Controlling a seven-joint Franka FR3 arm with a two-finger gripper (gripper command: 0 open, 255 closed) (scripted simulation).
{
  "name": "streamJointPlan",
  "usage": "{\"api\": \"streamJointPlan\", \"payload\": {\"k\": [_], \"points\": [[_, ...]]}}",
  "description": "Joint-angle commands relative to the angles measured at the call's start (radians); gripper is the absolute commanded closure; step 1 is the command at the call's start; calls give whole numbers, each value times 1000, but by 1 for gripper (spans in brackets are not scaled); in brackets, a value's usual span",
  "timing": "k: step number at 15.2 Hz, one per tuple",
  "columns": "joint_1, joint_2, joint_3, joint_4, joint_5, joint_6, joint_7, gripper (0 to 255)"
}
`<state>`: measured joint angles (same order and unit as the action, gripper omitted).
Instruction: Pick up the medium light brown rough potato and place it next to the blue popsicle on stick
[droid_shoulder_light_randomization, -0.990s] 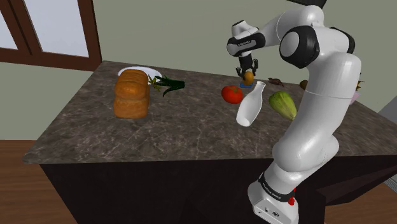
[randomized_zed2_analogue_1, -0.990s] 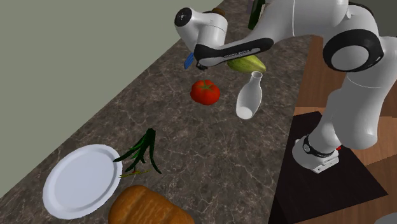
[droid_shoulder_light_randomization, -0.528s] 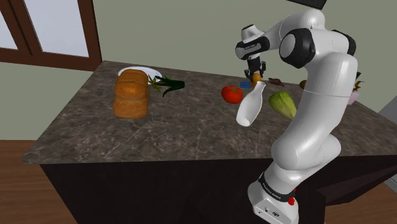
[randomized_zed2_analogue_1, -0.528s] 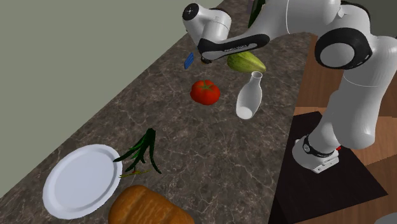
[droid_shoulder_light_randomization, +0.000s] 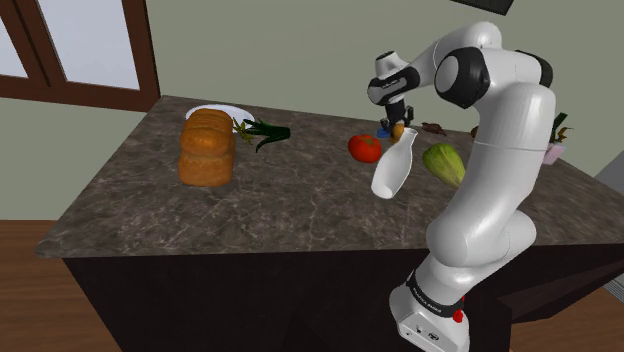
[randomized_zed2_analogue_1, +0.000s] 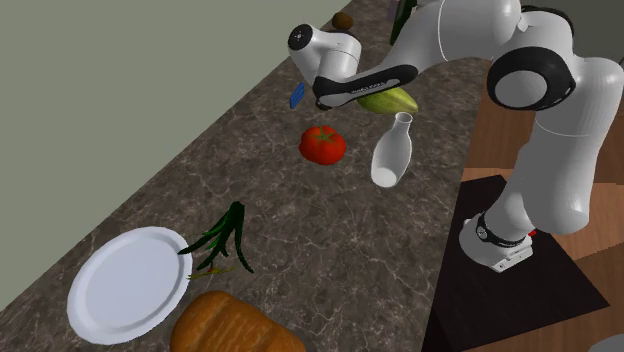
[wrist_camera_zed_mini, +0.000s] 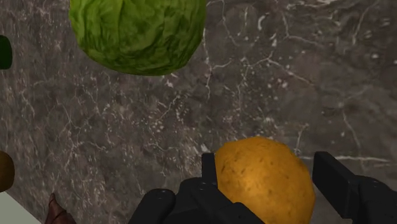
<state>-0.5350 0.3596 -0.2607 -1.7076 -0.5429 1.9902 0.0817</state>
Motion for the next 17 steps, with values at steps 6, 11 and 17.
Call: {"api": "streamJointPlan", "payload": {"k": [6, 11, 17], "points": [[-5, 39, -1, -37, -9, 68, 37, 255], [-8, 71, -1, -57, -16, 114, 64, 255], [-10, 86, -1, -64, -19, 134, 76, 255]]}}
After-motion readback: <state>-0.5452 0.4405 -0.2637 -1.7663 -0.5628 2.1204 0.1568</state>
